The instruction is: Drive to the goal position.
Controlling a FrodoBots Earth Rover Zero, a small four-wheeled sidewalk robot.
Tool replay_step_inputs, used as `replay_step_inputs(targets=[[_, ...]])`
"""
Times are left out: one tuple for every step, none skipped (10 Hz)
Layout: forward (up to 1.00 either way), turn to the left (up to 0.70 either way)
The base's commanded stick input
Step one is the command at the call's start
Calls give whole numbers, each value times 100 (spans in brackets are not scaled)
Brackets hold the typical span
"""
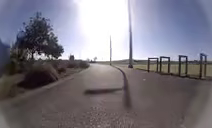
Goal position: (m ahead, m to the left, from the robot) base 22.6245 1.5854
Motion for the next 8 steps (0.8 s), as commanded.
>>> replay_step_inputs(targets=[[70,0],[70,0],[70,0],[70,0],[70,0],[70,0],[73,0],[80,0]])
